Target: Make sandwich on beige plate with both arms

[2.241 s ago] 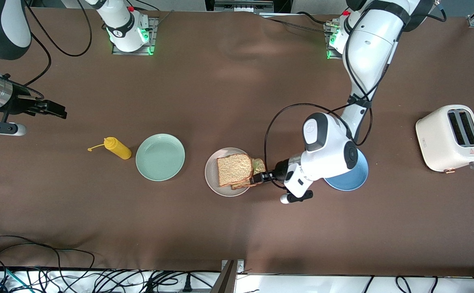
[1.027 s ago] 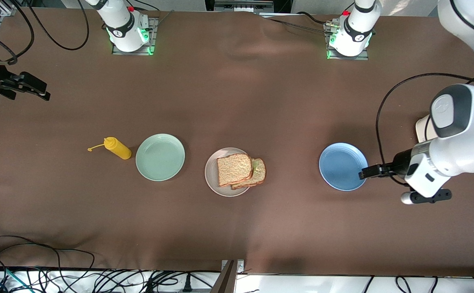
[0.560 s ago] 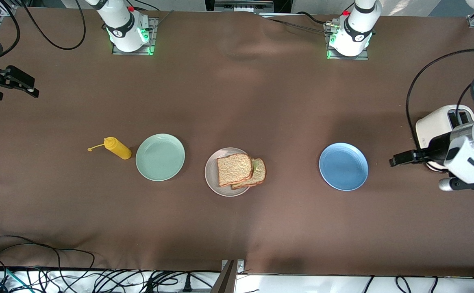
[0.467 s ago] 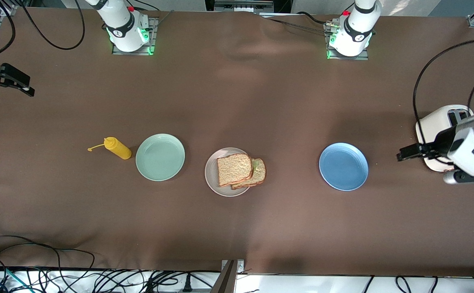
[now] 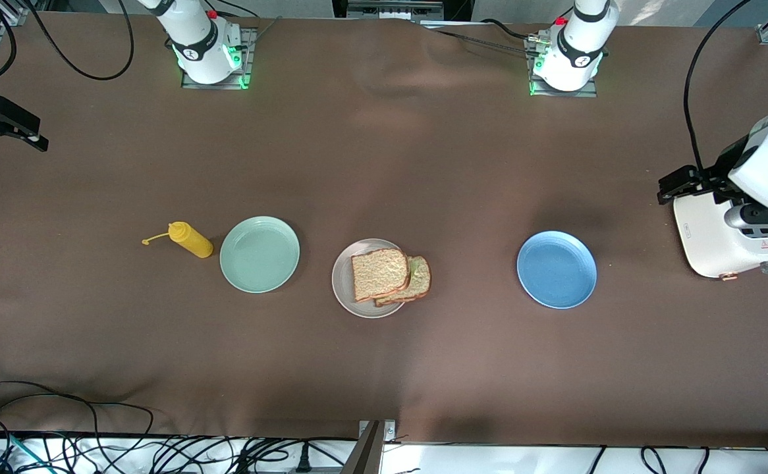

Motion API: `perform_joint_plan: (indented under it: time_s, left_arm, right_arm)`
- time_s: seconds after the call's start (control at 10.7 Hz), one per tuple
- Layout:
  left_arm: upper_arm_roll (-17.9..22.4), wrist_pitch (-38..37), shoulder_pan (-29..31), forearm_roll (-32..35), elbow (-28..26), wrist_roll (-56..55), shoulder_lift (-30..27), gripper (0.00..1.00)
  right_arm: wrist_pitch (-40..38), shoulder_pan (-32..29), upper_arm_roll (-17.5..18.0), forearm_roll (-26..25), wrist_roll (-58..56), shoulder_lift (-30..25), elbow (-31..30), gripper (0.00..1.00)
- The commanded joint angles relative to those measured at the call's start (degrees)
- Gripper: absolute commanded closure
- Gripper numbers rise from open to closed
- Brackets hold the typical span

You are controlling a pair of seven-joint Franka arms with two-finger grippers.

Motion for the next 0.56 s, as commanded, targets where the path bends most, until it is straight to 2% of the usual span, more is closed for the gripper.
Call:
perform_joint_plan:
  time_s: [0.0, 0.47]
  left_arm:
    - [0.5, -0.4, 0.1, 1.7, -1.2, 1.4, -0.7, 0.0]
    - [0.6, -0.8, 2.6, 1.7, 0.3, -2.6, -0.6, 0.0]
  right_arm:
    - [-1.2, -0.3, 0.1, 1.2, -0.6, -0.2, 0.6, 0.0]
    - [-1.6, -0.3, 0.4, 1.1, -0.7, -0.2, 0.6, 0.0]
